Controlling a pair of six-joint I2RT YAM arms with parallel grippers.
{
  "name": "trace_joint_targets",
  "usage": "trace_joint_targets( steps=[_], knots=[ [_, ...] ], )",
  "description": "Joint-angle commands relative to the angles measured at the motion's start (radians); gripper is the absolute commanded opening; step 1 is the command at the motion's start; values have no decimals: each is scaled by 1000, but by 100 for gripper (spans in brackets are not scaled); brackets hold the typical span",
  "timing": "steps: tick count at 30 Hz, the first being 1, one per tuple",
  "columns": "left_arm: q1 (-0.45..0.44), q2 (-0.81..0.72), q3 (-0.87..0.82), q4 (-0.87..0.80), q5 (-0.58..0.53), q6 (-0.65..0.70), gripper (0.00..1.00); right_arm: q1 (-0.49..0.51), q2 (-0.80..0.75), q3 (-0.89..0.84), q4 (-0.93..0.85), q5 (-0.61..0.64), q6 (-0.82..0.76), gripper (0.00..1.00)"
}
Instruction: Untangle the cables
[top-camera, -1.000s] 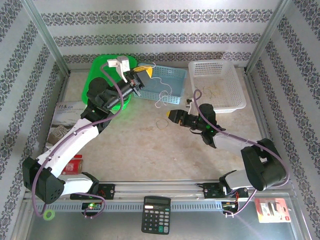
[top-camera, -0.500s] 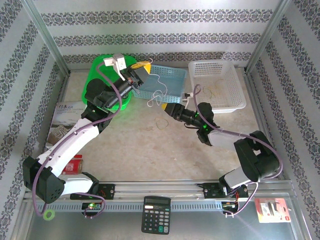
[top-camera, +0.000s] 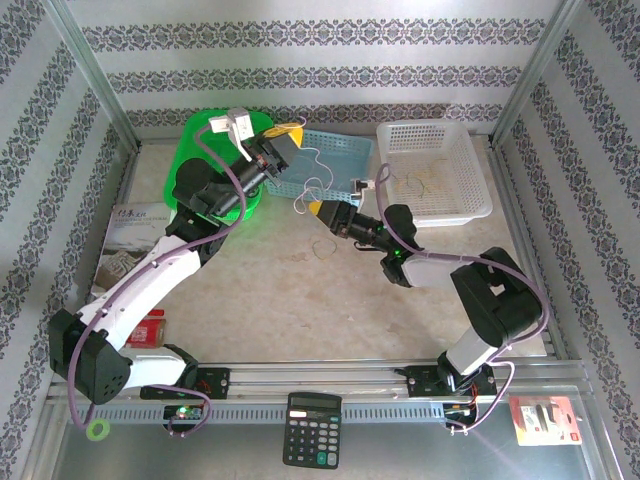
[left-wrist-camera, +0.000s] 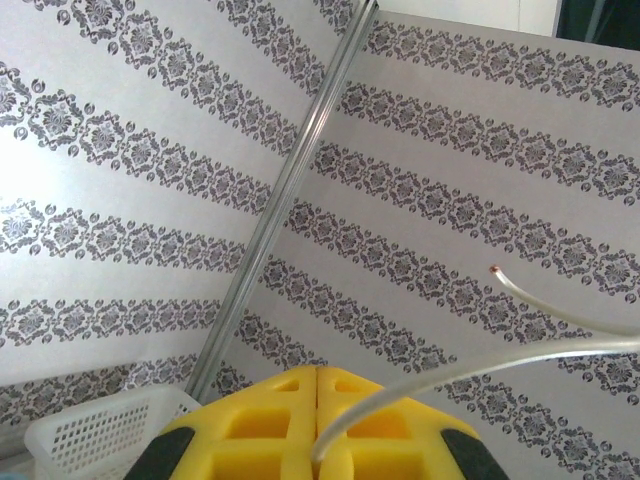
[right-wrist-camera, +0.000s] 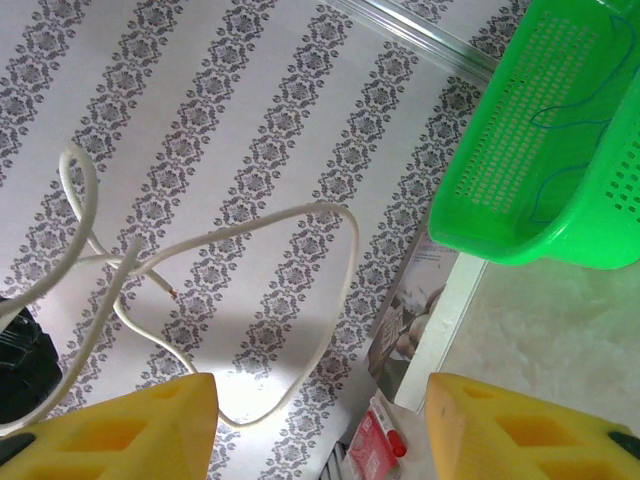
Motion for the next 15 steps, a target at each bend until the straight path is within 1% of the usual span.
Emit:
trace_joint_targets(
  steps=[1,11,14,15],
  knots=[
    [-10,-3,-9,63,3,-12,0,5,31,26,106,0,37,57],
    [-14,2,-20,79,4,-16,0,14,80,65,167,-7,92,57],
    [-15,4,-23,80,4,-17,0,16,93,77,179,-10,104,55],
    [-17,3,-26,83,4,-17,0,17,98,84,182,-10,108,53]
  ],
)
